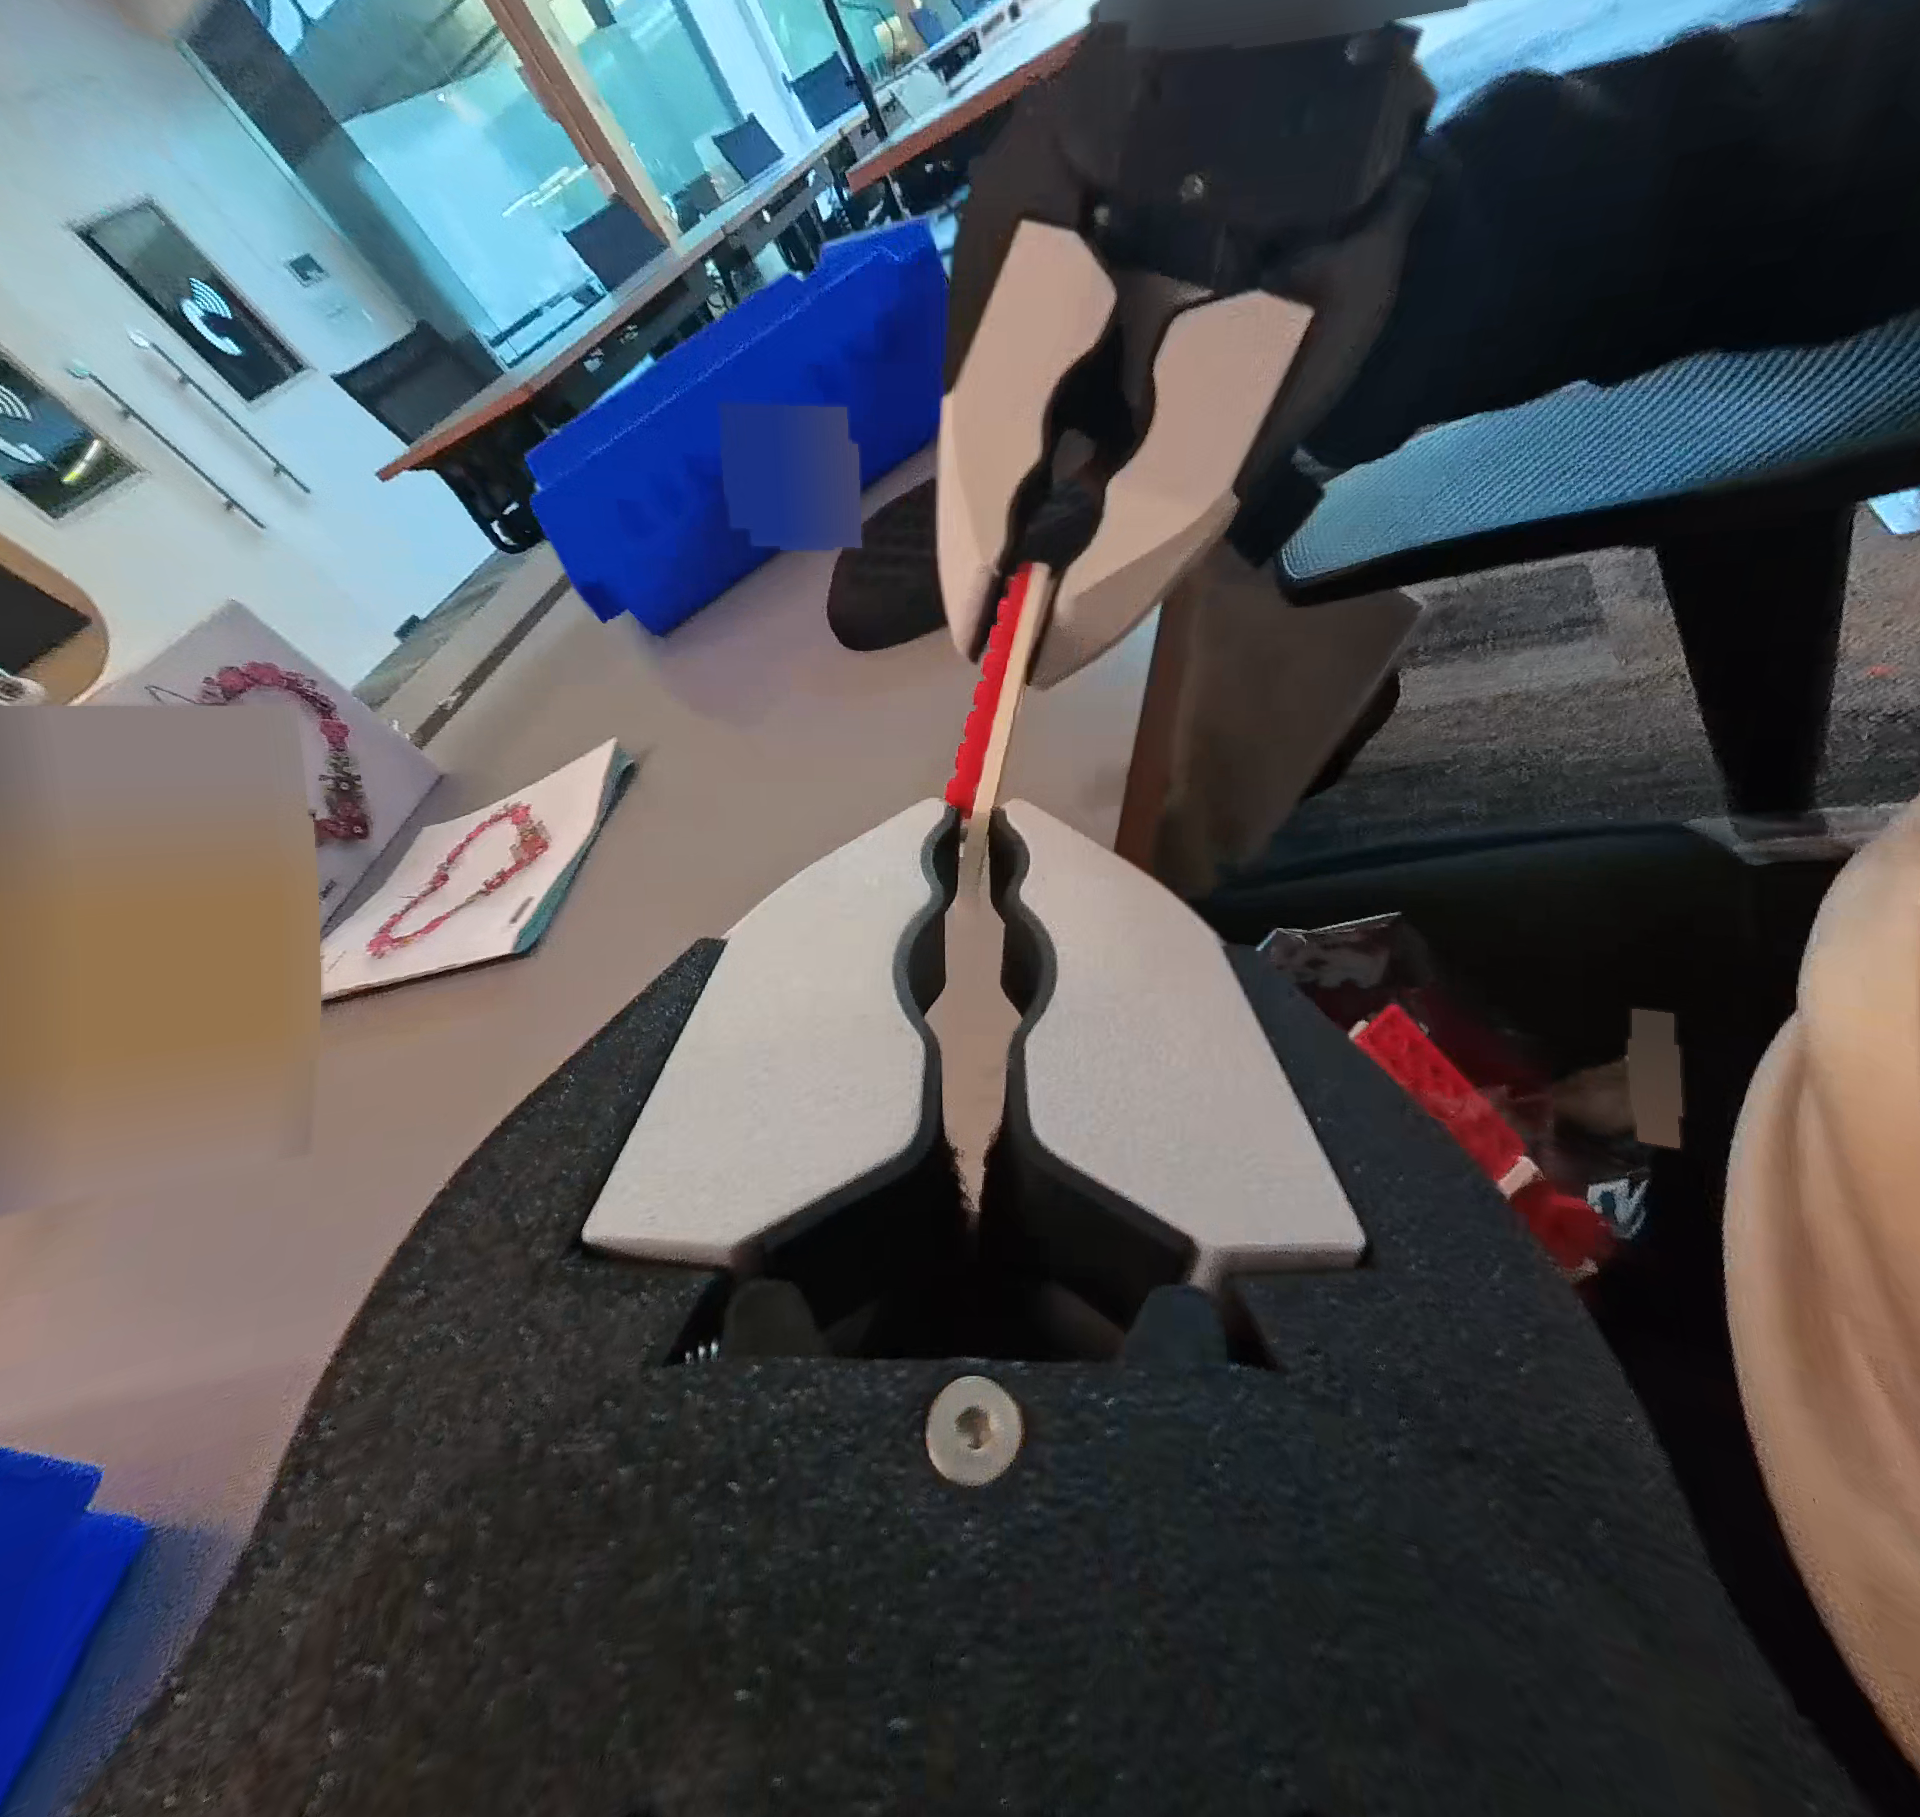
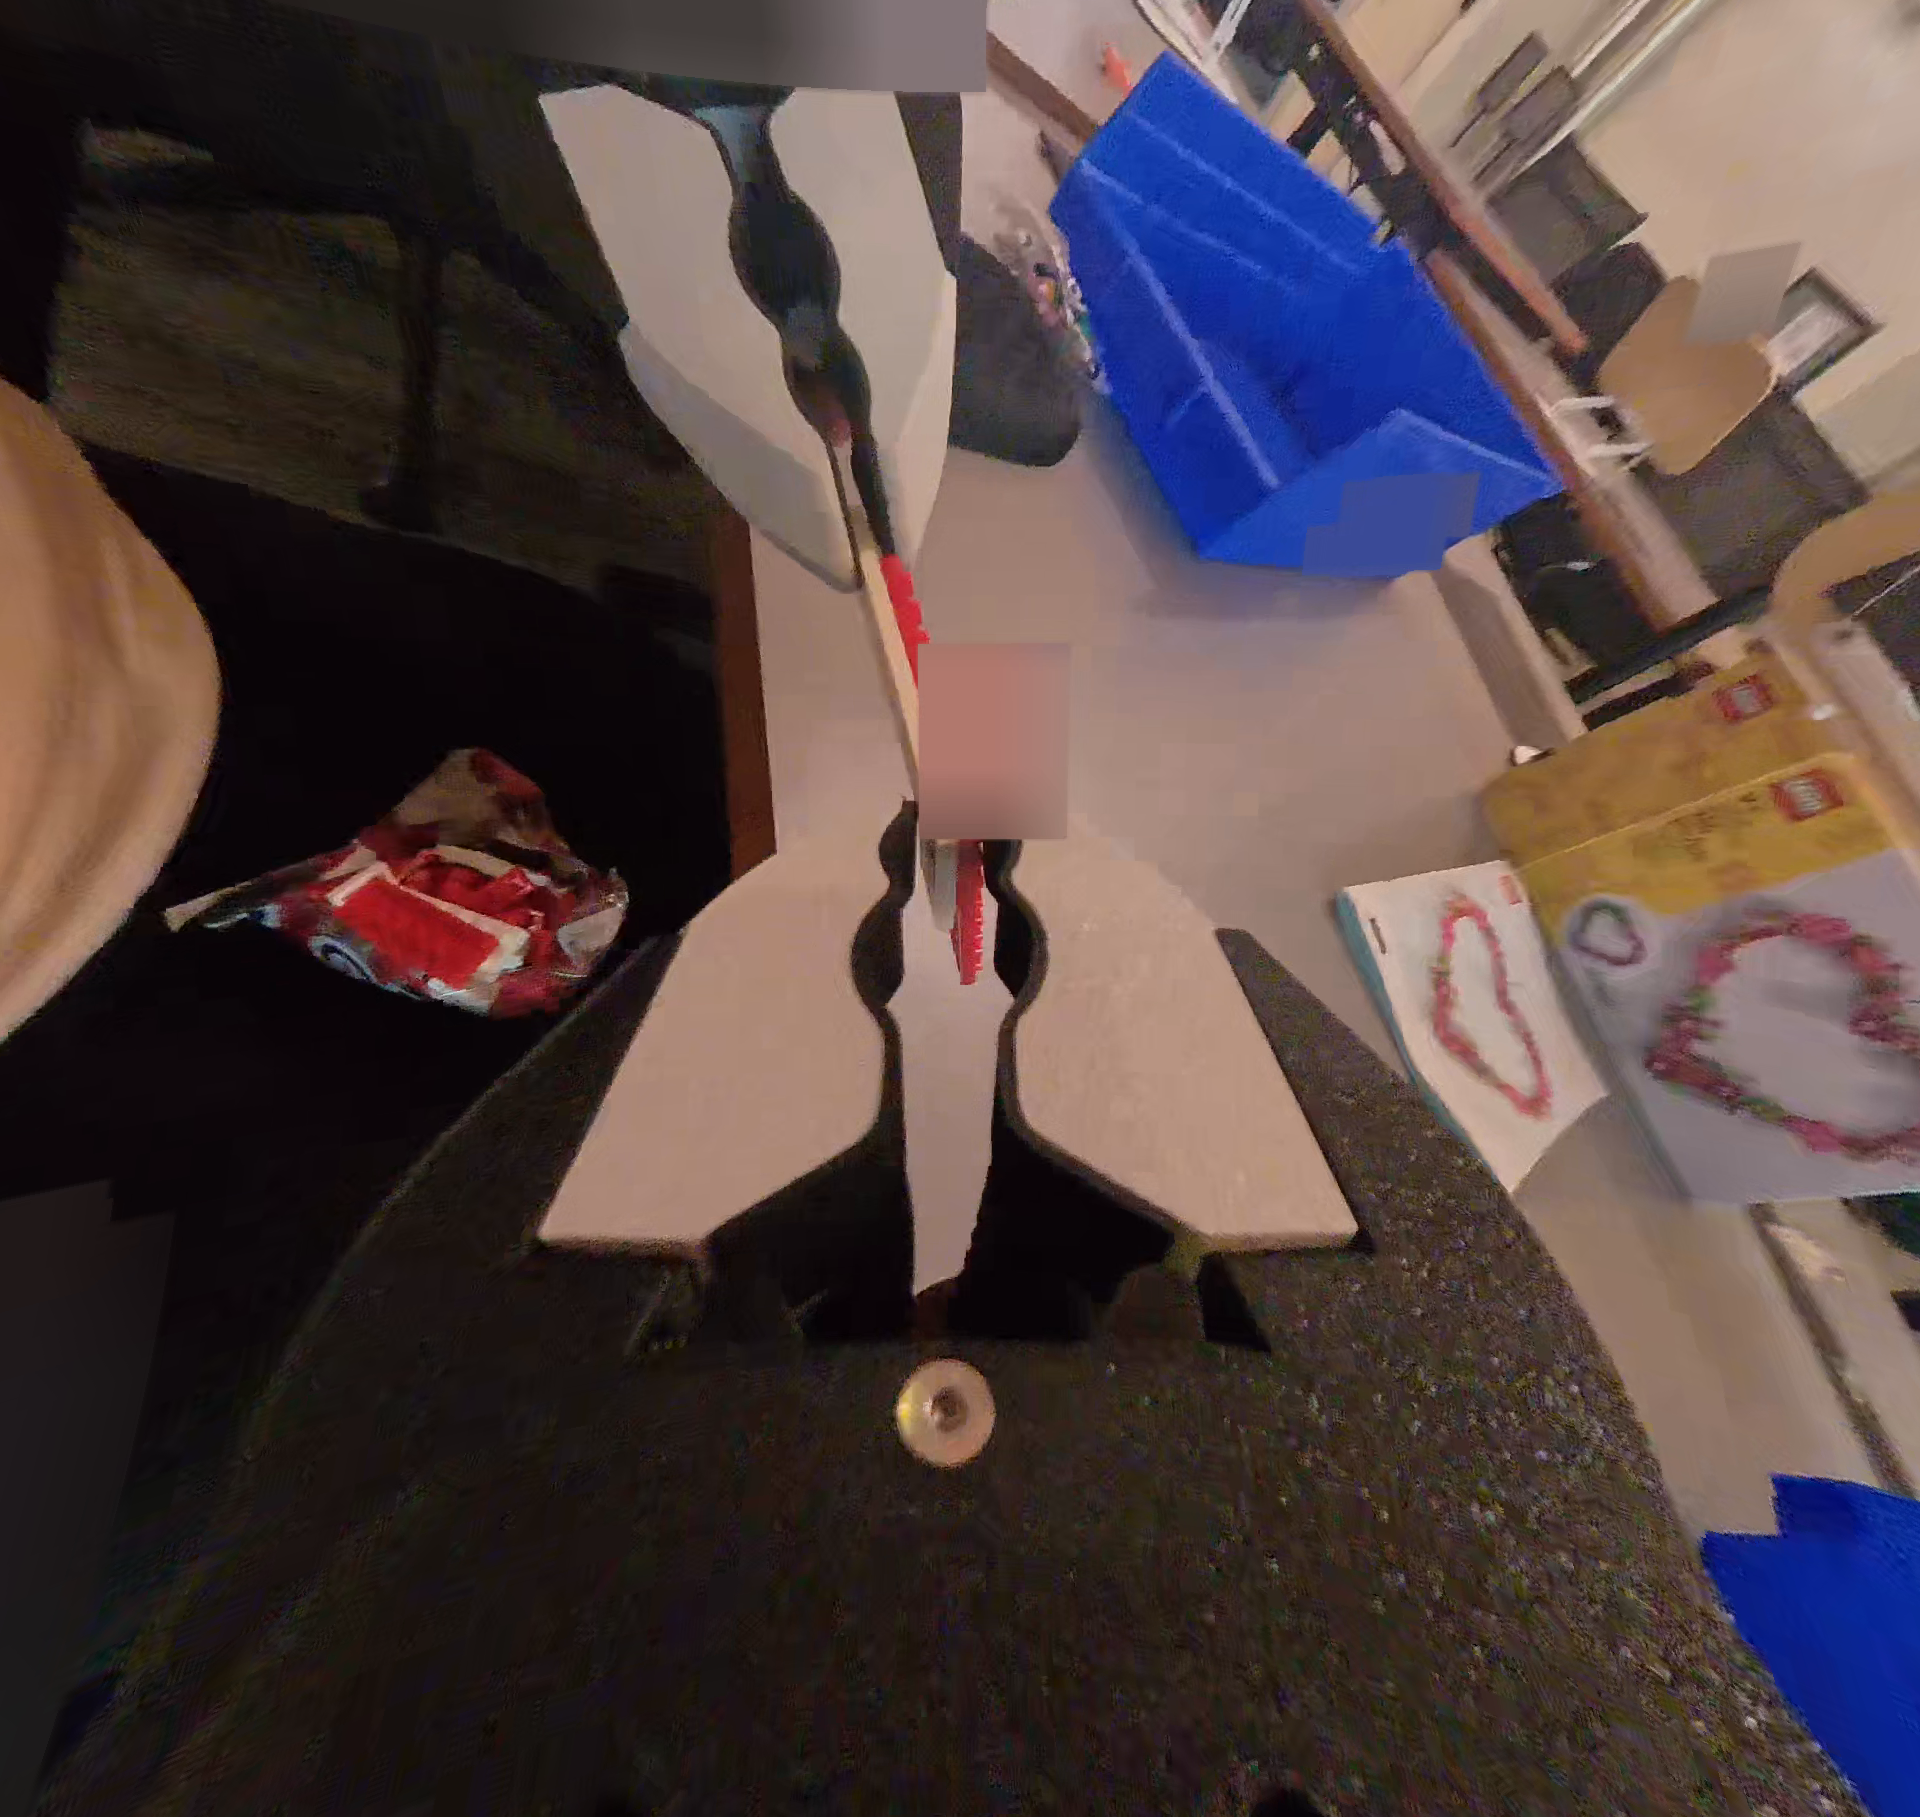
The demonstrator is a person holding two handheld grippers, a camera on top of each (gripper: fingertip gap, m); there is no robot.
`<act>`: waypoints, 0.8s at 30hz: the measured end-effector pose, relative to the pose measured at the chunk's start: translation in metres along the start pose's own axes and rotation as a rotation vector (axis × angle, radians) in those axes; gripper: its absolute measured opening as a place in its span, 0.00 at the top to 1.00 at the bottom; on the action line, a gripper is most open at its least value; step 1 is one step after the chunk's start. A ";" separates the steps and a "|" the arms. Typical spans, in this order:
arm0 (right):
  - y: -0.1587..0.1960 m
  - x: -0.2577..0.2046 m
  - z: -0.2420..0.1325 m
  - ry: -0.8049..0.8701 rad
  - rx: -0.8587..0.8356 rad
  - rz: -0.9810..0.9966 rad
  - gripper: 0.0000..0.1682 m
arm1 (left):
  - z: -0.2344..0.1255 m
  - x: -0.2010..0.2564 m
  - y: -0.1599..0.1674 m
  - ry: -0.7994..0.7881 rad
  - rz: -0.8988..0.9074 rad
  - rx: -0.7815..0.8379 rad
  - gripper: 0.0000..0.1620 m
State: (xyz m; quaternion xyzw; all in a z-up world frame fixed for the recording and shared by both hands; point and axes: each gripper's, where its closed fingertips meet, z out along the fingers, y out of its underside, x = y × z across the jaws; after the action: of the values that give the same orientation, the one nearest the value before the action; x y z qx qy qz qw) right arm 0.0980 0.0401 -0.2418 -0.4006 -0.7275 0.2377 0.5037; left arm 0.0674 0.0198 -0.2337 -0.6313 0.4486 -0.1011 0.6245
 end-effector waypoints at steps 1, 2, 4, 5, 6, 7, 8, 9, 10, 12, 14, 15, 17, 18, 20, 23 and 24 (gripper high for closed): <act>-0.001 -0.001 0.000 -0.003 -0.005 -0.012 0.94 | -0.001 -0.002 -0.001 -0.004 -0.005 0.009 0.97; -0.003 -0.001 0.000 -0.010 -0.005 -0.001 0.94 | -0.002 -0.005 -0.002 -0.013 -0.014 0.010 0.96; -0.008 -0.001 0.000 -0.013 0.026 0.032 0.95 | -0.004 -0.012 -0.002 -0.059 -0.012 0.012 0.95; -0.010 0.000 0.001 -0.006 0.044 0.054 0.95 | -0.004 -0.013 -0.002 -0.073 -0.005 0.005 0.95; -0.009 0.001 0.002 0.002 0.052 0.092 0.94 | -0.003 -0.015 0.000 -0.087 0.000 -0.021 0.95; -0.008 0.004 0.003 0.015 0.059 0.146 0.94 | -0.002 -0.017 0.002 -0.108 0.007 -0.047 0.96; -0.007 0.008 0.005 0.037 0.072 0.210 0.94 | -0.002 -0.021 0.002 -0.147 0.006 -0.058 0.96; -0.006 0.013 0.006 0.066 0.091 0.283 0.94 | -0.001 -0.024 0.002 -0.189 -0.012 -0.061 0.96; -0.005 0.019 0.006 0.099 0.111 0.357 0.94 | 0.000 -0.028 0.002 -0.237 -0.048 -0.059 0.96; -0.002 0.028 0.007 0.160 0.115 0.461 0.93 | 0.005 -0.032 0.006 -0.332 -0.144 -0.072 0.96; 0.003 0.031 0.009 0.212 0.087 0.482 0.93 | 0.007 -0.033 0.011 -0.395 -0.220 -0.084 0.96; 0.005 0.031 0.009 0.228 0.074 0.494 0.93 | 0.007 -0.032 0.012 -0.399 -0.257 -0.089 0.96; 0.003 0.039 0.003 0.298 0.119 0.549 0.95 | 0.020 -0.006 0.005 -0.264 -0.449 -0.040 0.97; 0.000 0.040 0.003 0.286 0.141 0.573 0.95 | 0.025 0.000 0.004 -0.255 -0.504 -0.036 0.97; -0.002 0.044 0.002 0.291 0.139 0.555 0.95 | 0.020 -0.015 0.004 -0.352 -0.321 -0.047 0.97; 0.007 0.053 -0.010 0.343 0.096 0.486 0.95 | 0.010 -0.011 -0.008 -0.178 -0.246 -0.028 0.97; 0.008 0.056 -0.015 0.352 0.103 0.490 0.95 | 0.007 -0.002 -0.009 -0.083 -0.272 -0.042 0.97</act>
State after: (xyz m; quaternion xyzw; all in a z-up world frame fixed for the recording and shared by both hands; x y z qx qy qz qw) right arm 0.1052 0.0899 -0.2120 -0.5734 -0.4976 0.3156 0.5692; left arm 0.0752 0.0245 -0.2269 -0.7029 0.3349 -0.1490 0.6096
